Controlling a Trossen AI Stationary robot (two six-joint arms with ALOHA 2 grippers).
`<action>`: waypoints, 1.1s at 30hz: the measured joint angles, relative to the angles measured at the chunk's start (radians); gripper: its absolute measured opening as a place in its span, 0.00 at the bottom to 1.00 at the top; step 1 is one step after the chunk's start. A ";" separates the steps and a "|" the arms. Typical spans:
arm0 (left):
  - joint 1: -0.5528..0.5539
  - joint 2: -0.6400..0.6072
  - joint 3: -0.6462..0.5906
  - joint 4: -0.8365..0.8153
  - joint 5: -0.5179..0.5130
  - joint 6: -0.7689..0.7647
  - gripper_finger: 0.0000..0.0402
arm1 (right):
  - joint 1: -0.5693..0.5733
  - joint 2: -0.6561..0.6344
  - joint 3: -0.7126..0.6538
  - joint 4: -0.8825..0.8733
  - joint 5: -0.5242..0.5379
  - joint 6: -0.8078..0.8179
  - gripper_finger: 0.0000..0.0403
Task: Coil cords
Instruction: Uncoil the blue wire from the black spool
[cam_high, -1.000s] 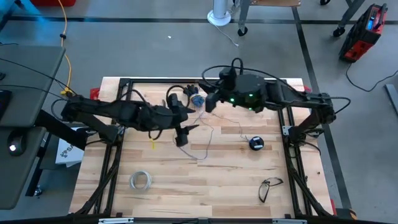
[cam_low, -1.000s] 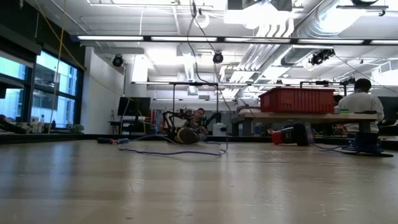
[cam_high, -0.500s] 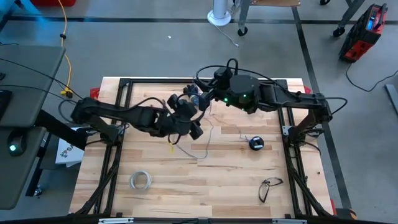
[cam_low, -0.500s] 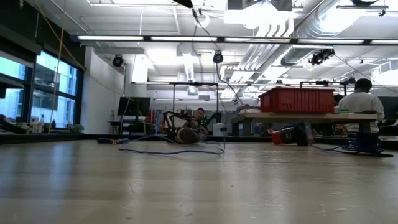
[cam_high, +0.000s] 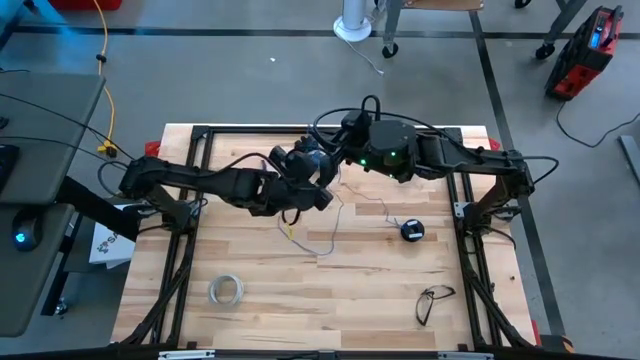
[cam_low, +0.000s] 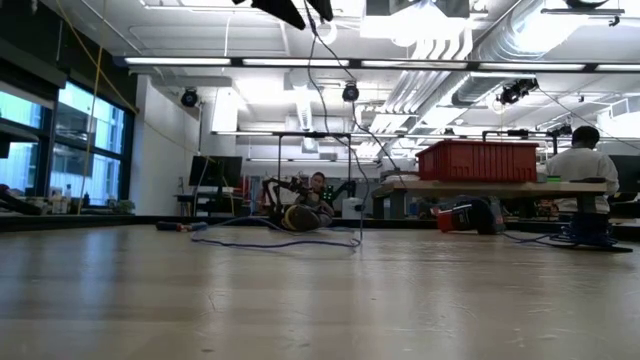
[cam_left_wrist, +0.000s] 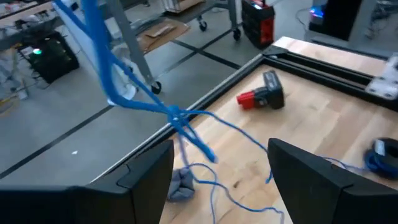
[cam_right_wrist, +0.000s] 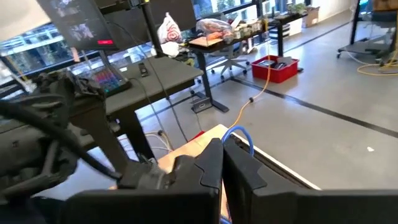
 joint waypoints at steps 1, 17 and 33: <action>0.003 0.000 0.000 0.013 -0.006 -0.006 0.63 | 0.000 0.000 0.000 0.001 -0.005 -0.007 0.00; 0.016 0.001 0.000 0.007 -0.022 -0.010 0.03 | -0.008 -0.010 0.000 0.003 -0.005 -0.062 0.00; -0.014 -0.246 0.000 0.137 0.507 -0.027 0.00 | -0.026 -0.224 0.000 -0.139 -0.197 -0.189 0.11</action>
